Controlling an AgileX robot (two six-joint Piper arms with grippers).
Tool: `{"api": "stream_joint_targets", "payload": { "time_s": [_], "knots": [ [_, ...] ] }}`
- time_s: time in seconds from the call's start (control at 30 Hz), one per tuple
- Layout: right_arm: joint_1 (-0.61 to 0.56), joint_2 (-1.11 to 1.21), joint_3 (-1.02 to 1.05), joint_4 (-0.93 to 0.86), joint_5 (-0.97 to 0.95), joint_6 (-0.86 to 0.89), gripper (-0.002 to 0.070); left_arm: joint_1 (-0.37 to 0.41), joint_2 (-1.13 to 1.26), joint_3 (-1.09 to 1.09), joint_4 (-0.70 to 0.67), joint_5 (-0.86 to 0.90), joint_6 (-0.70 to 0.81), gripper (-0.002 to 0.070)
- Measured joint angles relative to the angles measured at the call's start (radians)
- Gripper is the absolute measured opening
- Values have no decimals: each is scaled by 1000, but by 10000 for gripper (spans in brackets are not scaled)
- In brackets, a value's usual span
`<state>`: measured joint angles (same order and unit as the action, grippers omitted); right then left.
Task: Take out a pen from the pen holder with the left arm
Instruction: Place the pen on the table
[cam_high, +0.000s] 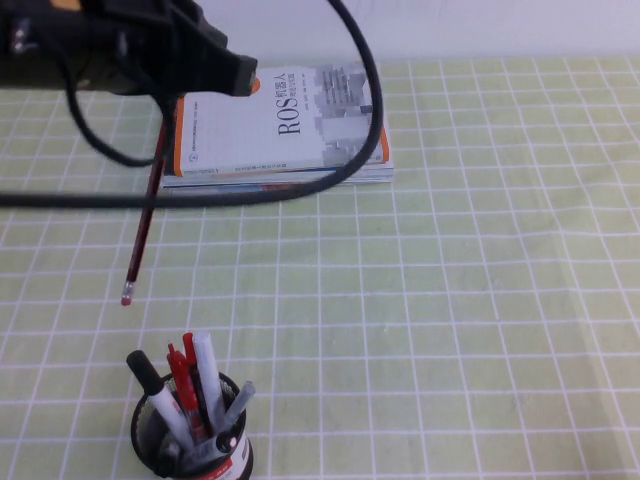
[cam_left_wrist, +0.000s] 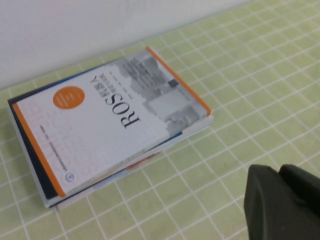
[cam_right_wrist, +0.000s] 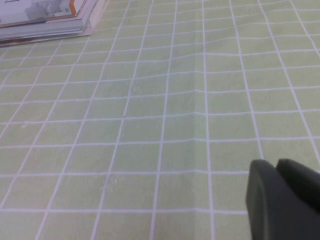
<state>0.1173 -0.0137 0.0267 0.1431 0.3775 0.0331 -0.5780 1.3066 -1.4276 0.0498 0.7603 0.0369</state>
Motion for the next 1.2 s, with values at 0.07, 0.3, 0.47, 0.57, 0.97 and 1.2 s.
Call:
{"api": "stream_joint_targets", "payload": {
  "time_s": [0.07, 0.3, 0.47, 0.57, 0.97, 1.2],
  "knots": [
    [0, 0, 0, 0, 0, 0, -13, 11, 73, -84, 8, 88, 0, 0],
    [0, 0, 0, 0, 0, 0, -12, 114, 261, -277, 18, 298, 0, 0],
    [0, 0, 0, 0, 0, 0, -13, 191, 387, -344, 24, 416, 0, 0],
    [0, 0, 0, 0, 0, 0, -12, 215, 452, -363, 24, 451, 0, 0],
    [0, 0, 0, 0, 0, 0, -13, 244, 622, -366, -4, 319, 32, 0],
    [0, 0, 0, 0, 0, 0, -12, 256, 689, -366, -32, 223, 51, 0]
  ]
}}
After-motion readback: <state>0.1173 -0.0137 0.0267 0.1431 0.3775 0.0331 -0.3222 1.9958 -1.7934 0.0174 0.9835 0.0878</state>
